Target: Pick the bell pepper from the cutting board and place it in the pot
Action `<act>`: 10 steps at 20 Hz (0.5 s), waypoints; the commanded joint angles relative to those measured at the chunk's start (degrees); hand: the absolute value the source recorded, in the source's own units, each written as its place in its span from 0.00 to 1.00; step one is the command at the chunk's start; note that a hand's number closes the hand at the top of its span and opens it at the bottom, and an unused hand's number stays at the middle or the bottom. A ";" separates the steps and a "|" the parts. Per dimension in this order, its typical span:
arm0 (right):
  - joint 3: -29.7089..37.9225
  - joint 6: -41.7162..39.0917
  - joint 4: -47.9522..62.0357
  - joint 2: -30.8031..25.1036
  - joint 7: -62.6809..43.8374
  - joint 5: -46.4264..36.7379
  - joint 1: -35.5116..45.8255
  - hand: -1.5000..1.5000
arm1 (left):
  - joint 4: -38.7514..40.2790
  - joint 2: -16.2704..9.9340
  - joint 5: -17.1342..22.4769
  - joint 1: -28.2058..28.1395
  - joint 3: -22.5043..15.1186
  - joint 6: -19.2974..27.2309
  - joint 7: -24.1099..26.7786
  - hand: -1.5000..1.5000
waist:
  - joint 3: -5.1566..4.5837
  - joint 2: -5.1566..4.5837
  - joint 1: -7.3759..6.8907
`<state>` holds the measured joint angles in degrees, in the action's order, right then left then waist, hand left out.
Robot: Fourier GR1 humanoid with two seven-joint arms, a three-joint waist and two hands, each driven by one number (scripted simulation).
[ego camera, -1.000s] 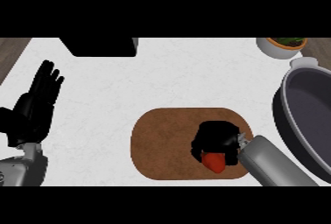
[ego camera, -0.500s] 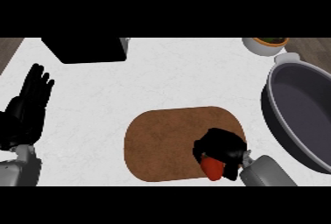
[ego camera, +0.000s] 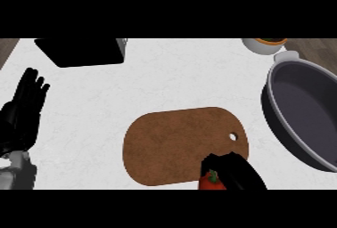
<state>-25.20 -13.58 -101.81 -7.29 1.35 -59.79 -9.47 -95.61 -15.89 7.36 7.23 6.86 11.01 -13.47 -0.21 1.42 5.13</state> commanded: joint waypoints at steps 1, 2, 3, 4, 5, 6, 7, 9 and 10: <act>1.21 6.32 -15.63 3.08 -6.38 -0.60 -8.22 1.00 | -1.16 0.51 -0.16 -1.43 -0.21 0.19 0.34 0.50 | 0.08 0.06 -0.17; 0.24 7.22 -18.78 4.79 -8.36 -1.38 -9.20 1.00 | 0.16 -1.00 0.69 1.81 1.26 -0.24 -0.72 0.50 | 0.08 -0.22 0.14; 2.42 7.71 -22.37 5.78 -8.32 1.37 -9.58 1.00 | -0.53 -1.16 1.06 0.29 0.78 -1.53 -0.21 0.50 | 0.12 -0.34 -0.79; 2.14 8.54 -26.40 6.01 -9.98 0.32 -11.52 1.00 | -0.46 -0.55 0.91 -0.20 0.65 -1.03 -0.13 0.50 | 0.10 -0.30 -0.81; 2.45 10.50 -29.15 5.96 -9.91 -0.15 -13.37 1.00 | -0.48 0.15 0.13 -0.86 -0.21 -0.74 0.49 0.50 | 0.14 -0.46 -1.30; 3.67 10.86 -31.97 5.25 -11.40 -2.03 -13.70 1.00 | -2.04 0.80 0.00 -0.31 -1.30 -0.47 -0.43 0.50 | 0.16 -0.59 -2.08; 3.85 9.38 -36.73 6.46 -14.04 -2.87 -11.35 1.00 | -1.30 0.01 -0.09 1.10 -0.88 -0.40 -1.53 0.50 | 0.11 -0.64 -2.04; 4.48 11.23 -42.17 5.24 -12.60 -0.58 -18.74 1.00 | -2.64 -0.19 0.63 0.05 -0.84 -1.40 -1.83 0.50 | 0.22 -0.80 -3.00; 6.01 9.74 -45.11 5.30 -14.65 -1.04 -17.38 1.00 | -0.54 1.46 -0.69 1.49 -2.19 -0.46 -0.26 0.50 | 0.18 -1.08 -3.12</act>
<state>-21.47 -4.02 -134.02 -2.19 -9.78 -60.93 -22.89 -96.72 -15.46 7.40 7.77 5.95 10.43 -14.13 -0.08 0.79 3.08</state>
